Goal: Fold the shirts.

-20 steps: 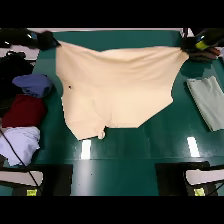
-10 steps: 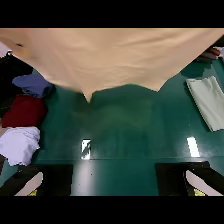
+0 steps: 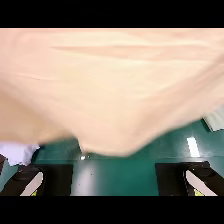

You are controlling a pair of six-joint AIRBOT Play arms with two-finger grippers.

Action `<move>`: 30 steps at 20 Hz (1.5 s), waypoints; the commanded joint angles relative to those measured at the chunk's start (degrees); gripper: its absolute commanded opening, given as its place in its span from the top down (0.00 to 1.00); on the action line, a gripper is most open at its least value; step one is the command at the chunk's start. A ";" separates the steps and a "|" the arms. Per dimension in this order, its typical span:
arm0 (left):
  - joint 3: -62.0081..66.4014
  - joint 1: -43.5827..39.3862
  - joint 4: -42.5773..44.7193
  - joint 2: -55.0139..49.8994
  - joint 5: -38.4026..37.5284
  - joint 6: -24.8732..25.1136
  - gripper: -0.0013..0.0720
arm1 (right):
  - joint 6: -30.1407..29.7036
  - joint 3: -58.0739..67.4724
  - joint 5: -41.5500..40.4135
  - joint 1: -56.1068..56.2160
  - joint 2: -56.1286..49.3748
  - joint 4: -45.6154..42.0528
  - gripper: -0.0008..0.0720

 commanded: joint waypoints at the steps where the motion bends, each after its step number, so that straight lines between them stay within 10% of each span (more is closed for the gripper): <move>1: -0.13 0.00 0.04 -10.84 -12.48 -1.99 0.95 | 0.24 0.48 4.59 0.00 -9.16 -0.76 0.96; 13: -11.10 0.02 0.33 -50.93 -10.45 -3.26 0.94 | 0.11 -4.15 2.21 0.00 -42.05 -0.24 0.91; 15: -10.38 0.55 1.14 -50.75 -10.38 -4.96 0.06 | 0.31 0.55 2.93 -0.09 -43.74 -0.20 0.44; 17: -6.93 2.54 1.25 -50.73 -17.00 -5.42 0.24 | -0.37 1.60 4.55 -0.74 -42.36 0.17 0.44; 22: -14.40 5.79 18.03 -40.09 -23.71 -7.76 0.23 | -6.60 -15.56 8.83 -7.82 -30.08 20.63 0.45; 30: -72.85 5.79 12.26 -10.60 -12.04 -8.35 0.23 | -11.06 -39.36 3.69 -10.71 -14.32 31.26 0.45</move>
